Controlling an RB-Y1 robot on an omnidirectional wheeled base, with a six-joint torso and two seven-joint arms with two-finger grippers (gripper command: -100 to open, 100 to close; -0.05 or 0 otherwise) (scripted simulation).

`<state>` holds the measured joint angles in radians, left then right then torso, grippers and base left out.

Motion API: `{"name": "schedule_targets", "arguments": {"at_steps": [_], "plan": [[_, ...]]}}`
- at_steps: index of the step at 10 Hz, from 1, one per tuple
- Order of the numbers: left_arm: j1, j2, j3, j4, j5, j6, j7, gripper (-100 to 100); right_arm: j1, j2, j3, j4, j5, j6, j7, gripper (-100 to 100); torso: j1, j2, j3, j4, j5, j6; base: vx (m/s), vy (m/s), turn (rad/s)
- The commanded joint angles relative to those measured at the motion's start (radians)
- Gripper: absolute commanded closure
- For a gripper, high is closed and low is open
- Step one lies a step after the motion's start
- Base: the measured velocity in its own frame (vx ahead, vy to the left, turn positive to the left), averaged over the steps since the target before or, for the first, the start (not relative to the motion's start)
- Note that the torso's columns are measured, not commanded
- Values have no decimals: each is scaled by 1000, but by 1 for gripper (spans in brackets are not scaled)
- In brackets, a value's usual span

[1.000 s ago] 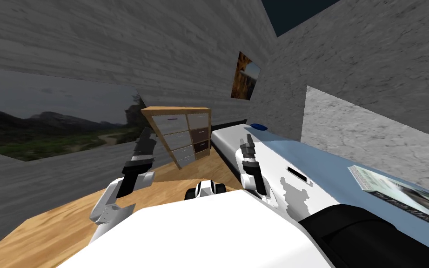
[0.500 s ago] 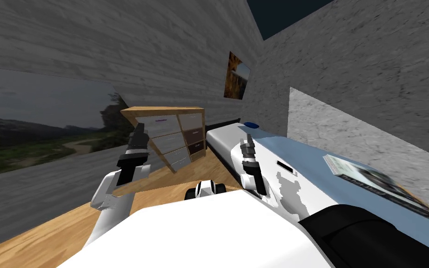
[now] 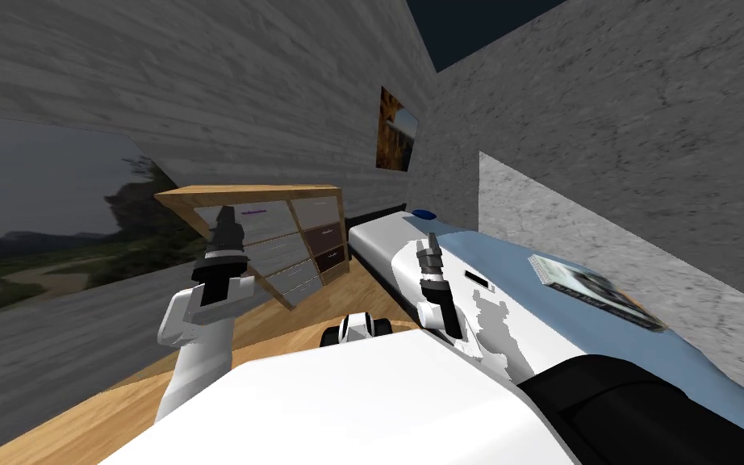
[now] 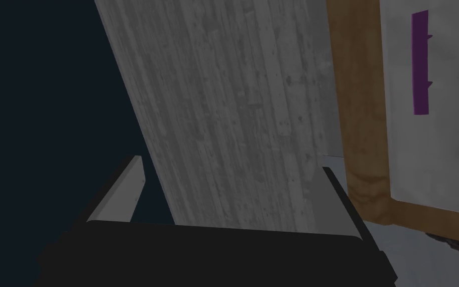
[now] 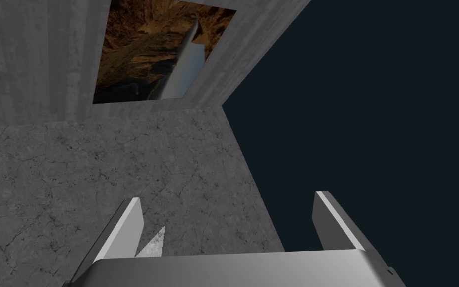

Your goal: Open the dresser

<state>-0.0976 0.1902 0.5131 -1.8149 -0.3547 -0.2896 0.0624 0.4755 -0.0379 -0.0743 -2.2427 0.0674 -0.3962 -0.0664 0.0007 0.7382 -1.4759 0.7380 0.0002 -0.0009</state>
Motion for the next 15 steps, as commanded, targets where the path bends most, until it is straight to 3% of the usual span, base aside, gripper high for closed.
{"name": "schedule_targets", "arguments": {"at_steps": [1,2,3,4,5,8,9,10,11,12,13,15], "plan": [[-60,-1,53,43,-29,16,4,-100,0,0,0,0,0,0,0,0,0,0,0,0,0,1,11,-18,-96],[-101,-4,93,78,-54,33,8,-100,0,0,0,0,0,0,0,0,0,0,0,0,0,0,21,-25,-156],[-105,-4,93,78,-54,33,8,-100,0,0,0,0,0,0,0,0,-1,0,0,0,0,1,18,-22,-85],[-147,-8,133,114,-78,50,11,-100,0,0,0,0,0,0,0,0,-1,0,0,0,0,1,19,-27,-195],[-150,-8,133,114,-78,50,11,-100,0,0,0,0,0,0,0,0,-1,0,0,0,0,1,16,-20,-100],[-261,-26,236,221,-150,101,22,-100,0,0,0,0,0,0,0,0,-1,-1,-1,0,0,1,32,-32,-244],[-280,-26,250,221,-150,101,22,-100,0,0,0,0,0,0,0,0,-2,-1,-1,0,0,1,28,-30,-66],[-307,-33,285,255,-173,117,25,-100,0,0,0,0,0,0,0,0,0,0,0,0,0,0,23,-26,-139],[-322,-33,287,256,-173,117,25,-100,0,0,0,0,0,0,0,0,0,1,0,0,0,1,14,-16,-86],[-358,-40,323,291,-196,133,28,-100,0,0,0,0,0,0,0,0,0,1,1,0,0,1,17,-19,-183],[-363,-40,323,291,-196,133,28,-100,0,0,0,0,0,0,0,0,-1,0,0,0,0,1,15,-15,-78],[-430,-53,388,354,-238,163,34,-100,0,0,0,0,0,0,0,0,-1,0,0,0,0,1,22,-23,-196]]}}
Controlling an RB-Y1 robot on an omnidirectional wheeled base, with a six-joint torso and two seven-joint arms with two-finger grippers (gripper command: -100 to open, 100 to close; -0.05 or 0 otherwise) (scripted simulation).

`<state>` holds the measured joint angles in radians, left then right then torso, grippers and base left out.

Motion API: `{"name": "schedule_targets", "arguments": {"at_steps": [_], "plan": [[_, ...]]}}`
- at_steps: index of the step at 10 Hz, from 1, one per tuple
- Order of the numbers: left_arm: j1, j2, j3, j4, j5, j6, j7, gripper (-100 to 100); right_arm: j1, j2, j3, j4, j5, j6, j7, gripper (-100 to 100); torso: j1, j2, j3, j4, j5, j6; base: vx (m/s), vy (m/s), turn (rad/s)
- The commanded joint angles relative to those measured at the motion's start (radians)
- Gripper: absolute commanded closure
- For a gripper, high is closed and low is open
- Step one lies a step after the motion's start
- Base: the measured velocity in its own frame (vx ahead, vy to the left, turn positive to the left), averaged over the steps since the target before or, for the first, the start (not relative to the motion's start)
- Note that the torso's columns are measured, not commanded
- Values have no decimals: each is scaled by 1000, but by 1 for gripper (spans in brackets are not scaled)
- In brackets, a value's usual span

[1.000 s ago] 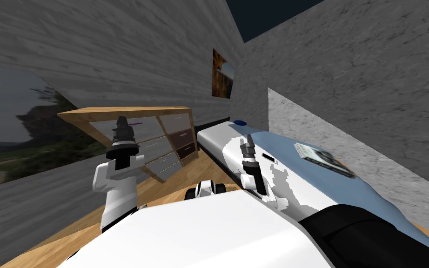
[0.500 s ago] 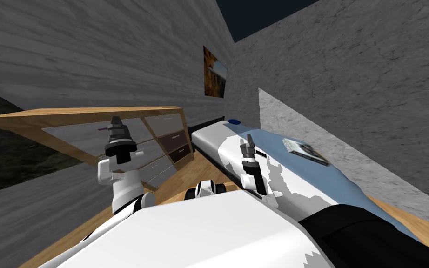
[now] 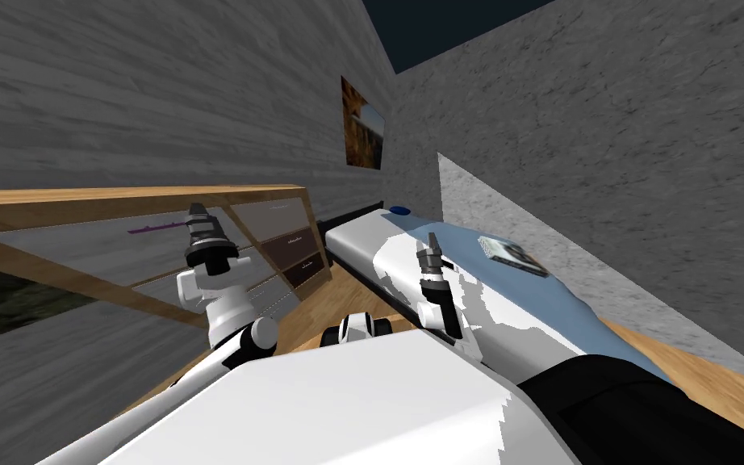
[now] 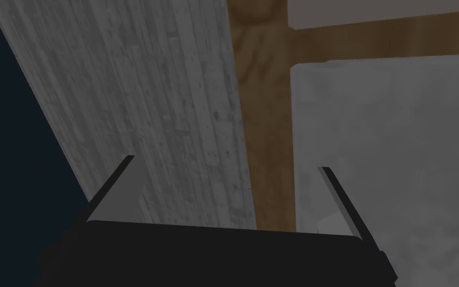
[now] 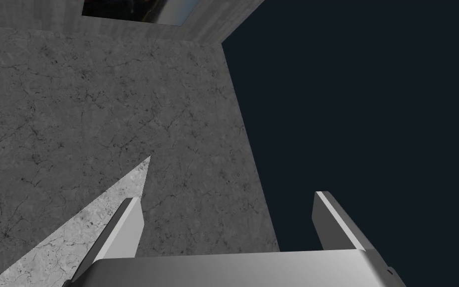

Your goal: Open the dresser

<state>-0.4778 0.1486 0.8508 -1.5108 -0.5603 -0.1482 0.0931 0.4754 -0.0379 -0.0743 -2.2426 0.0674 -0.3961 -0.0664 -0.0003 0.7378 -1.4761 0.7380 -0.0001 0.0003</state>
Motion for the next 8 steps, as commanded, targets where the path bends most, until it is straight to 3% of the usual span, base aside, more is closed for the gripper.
{"name": "schedule_targets", "arguments": {"at_steps": [1,2,3,8], "plan": [[-83,-17,82,83,-52,36,6,-100,0,0,0,0,0,0,0,0,-1,-1,0,0,0,0,37,-29,-251],[-118,-21,114,112,-70,49,9,-100,0,0,0,0,0,0,0,0,-1,-1,-1,0,0,0,38,-28,-179],[-130,-21,115,112,-70,49,9,-100,0,0,0,0,0,0,0,0,0,0,0,0,0,-1,27,-18,-42],[-263,-31,233,224,-143,101,20,-100,0,0,0,0,0,0,0,0,0,0,0,0,0,-1,25,-19,-149]]}}
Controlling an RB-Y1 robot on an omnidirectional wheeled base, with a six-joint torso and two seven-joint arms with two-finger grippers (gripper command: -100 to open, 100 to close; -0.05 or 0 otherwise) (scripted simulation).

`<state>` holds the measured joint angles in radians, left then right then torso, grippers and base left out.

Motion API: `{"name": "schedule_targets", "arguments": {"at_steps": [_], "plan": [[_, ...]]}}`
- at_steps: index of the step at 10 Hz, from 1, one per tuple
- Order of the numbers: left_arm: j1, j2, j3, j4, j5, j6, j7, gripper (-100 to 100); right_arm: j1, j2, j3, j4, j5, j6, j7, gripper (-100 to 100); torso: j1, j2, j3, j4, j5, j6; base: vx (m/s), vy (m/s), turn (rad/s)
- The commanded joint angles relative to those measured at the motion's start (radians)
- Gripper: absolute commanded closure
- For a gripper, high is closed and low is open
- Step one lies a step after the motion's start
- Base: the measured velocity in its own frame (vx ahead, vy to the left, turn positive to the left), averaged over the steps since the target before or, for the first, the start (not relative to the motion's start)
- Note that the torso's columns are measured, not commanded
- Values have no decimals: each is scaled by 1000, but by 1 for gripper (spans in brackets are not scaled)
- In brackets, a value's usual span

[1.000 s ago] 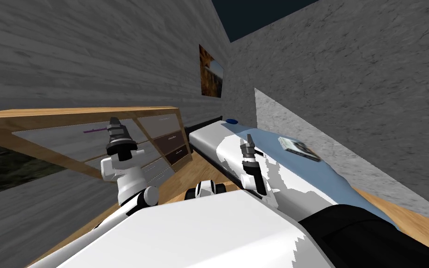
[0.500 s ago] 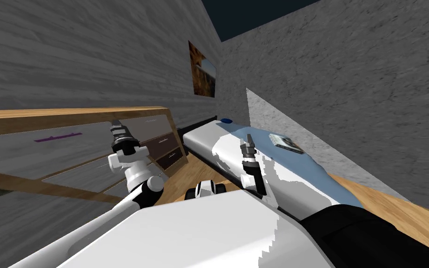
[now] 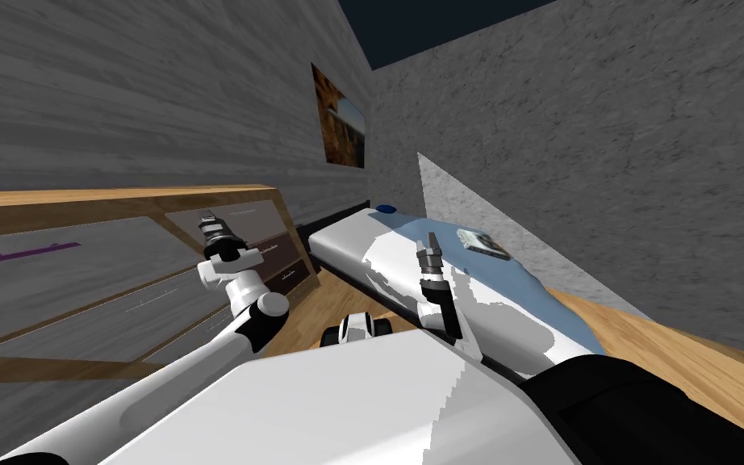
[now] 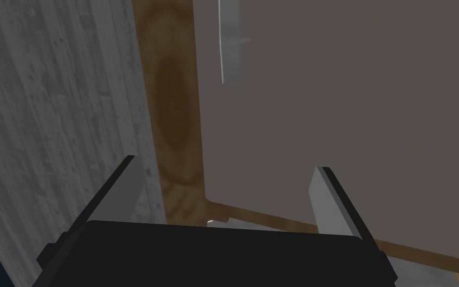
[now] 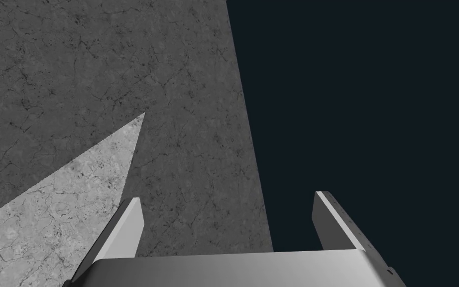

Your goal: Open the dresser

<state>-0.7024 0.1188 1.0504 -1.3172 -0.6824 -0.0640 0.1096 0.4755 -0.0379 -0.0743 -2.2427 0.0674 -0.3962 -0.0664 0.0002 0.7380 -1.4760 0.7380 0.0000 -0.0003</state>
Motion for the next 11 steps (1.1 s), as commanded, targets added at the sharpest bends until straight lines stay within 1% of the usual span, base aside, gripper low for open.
{"name": "schedule_targets", "arguments": {"at_steps": [1,3,4,5,6,7,8,9,10,11], "plan": [[-57,-1,49,45,-31,24,5,-100,0,0,0,0,0,0,0,0,0,0,0,0,0,0,19,-16,-133],[-93,2,82,73,-51,38,7,-100,0,0,0,0,0,0,0,0,0,0,0,0,0,0,20,-10,-96],[-81,1,71,64,-45,31,6,-100,0,0,0,0,0,0,0,0,0,0,0,0,0,0,10,-4,-25],[-50,39,103,59,-92,48,56,-100,0,0,0,0,0,0,0,0,1,1,0,0,0,0,-29,11,-341],[-50,39,103,59,-92,48,69,-100,0,0,0,0,0,0,0,0,1,3,2,1,0,1,-44,27,-327],[-17,77,133,52,-137,63,96,-100,0,0,0,0,0,0,0,0,1,2,2,1,0,0,-69,26,-423],[-17,77,133,52,-137,63,131,-100,0,0,0,0,0,0,0,0,1,3,2,1,0,0,-67,30,-198],[15,115,163,46,-173,78,167,-100,0,0,0,0,0,0,0,0,0,1,1,0,0,0,-67,36,-389],[15,115,163,46,-183,78,185,-100,0,0,0,0,0,0,0,0,0,0,0,0,0,1,-54,29,-241],[15,115,163,46,-183,78,194,-100,0,0,0,0,0,0,0,0,0,-1,-1,0,0,0,-18,9,8]]}}
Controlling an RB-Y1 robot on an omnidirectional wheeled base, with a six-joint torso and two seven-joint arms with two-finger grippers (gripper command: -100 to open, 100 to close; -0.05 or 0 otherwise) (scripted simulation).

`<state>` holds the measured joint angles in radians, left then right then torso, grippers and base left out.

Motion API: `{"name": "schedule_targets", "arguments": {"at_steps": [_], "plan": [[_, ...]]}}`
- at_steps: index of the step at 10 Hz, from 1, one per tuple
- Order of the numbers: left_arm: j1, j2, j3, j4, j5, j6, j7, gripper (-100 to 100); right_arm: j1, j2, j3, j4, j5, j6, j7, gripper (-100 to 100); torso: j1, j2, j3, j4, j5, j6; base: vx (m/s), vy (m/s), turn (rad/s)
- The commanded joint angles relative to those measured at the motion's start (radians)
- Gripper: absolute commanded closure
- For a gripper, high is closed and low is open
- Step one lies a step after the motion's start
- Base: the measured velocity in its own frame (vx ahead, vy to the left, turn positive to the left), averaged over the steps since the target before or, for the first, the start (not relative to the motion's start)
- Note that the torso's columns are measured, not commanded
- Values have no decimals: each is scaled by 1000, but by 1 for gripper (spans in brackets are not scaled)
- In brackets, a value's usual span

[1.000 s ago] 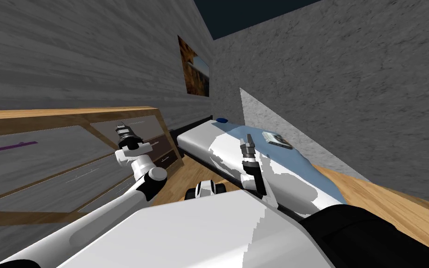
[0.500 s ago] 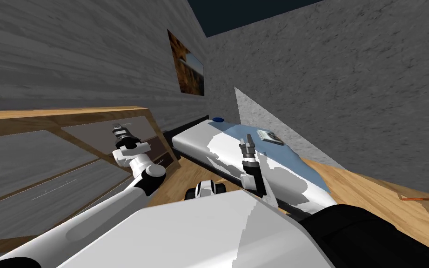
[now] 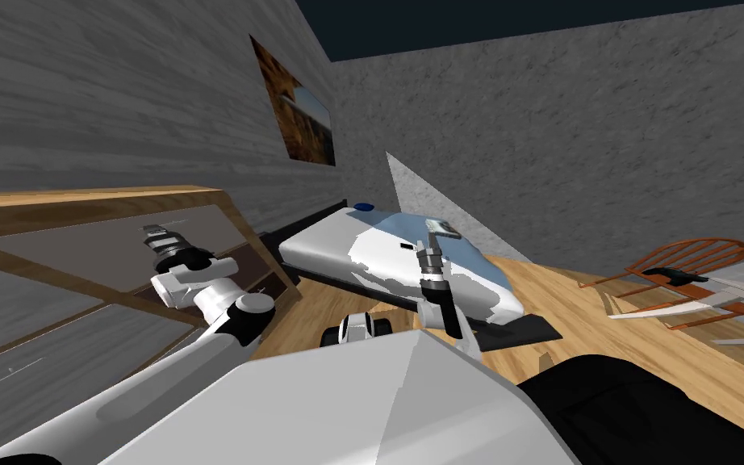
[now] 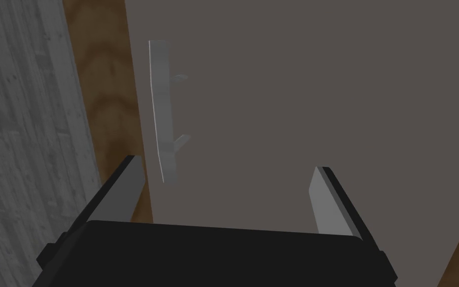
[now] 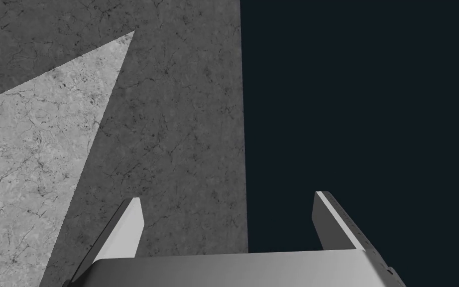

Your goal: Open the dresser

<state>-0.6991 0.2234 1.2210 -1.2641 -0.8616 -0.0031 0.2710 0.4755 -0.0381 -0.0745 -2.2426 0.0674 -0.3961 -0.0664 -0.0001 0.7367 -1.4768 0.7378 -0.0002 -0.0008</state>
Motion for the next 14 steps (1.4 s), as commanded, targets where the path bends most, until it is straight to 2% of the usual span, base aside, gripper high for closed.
{"name": "schedule_targets", "arguments": {"at_steps": [1,2,3,5,6,7,8,9,10,11,12,13,14], "plan": [[45,48,22,-14,-50,32,71,-100,0,0,0,0,0,0,0,0,-1,-1,-1,0,0,0,-35,7,-366],[45,48,22,-14,-50,32,91,-100,0,0,0,0,0,0,0,0,-1,0,0,0,0,2,-42,12,-269],[78,86,52,-21,-93,47,123,-100,0,0,0,0,0,0,0,0,0,2,1,0,0,0,-56,12,-389],[78,86,52,-21,-96,47,158,-100,0,0,0,0,0,0,0,0,1,2,2,1,0,0,-42,14,-118],[111,124,81,-28,-141,62,192,-100,0,0,0,0,0,0,0,0,1,1,0,0,0,0,-48,4,-258],[111,124,81,-28,-141,62,214,-100,0,0,0,0,0,0,0,0,1,1,1,0,2,1,-47,4,-369],[144,162,111,-35,-187,77,243,-100,0,0,0,0,0,0,0,0,2,1,1,0,1,1,-61,12,-458],[144,162,94,-35,-181,77,283,-100,0,0,0,0,0,0,0,0,2,2,1,0,1,1,-60,15,-192],[144,162,111,-35,-187,77,283,-100,0,0,0,0,0,0,0,0,1,1,1,0,1,0,-26,7,13],[177,200,141,-41,-233,92,330,-100,0,0,0,0,0,0,0,0,0,0,0,0,0,0,-35,-1,-330],[177,200,141,-41,-233,92,346,-100,0,0,0,0,0,0,0,0,-1,1,0,0,0,2,-45,3,-284],[210,238,168,-48,-257,107,386,-100,0,0,0,0,0,0,0,0,-1,2,1,0,0,1,-65,0,-360],[210,238,156,-48,-250,107,408,-100,0,0,0,0,0,0,0,0,0,3,2,1,0,1,-59,-1,-245]]}}
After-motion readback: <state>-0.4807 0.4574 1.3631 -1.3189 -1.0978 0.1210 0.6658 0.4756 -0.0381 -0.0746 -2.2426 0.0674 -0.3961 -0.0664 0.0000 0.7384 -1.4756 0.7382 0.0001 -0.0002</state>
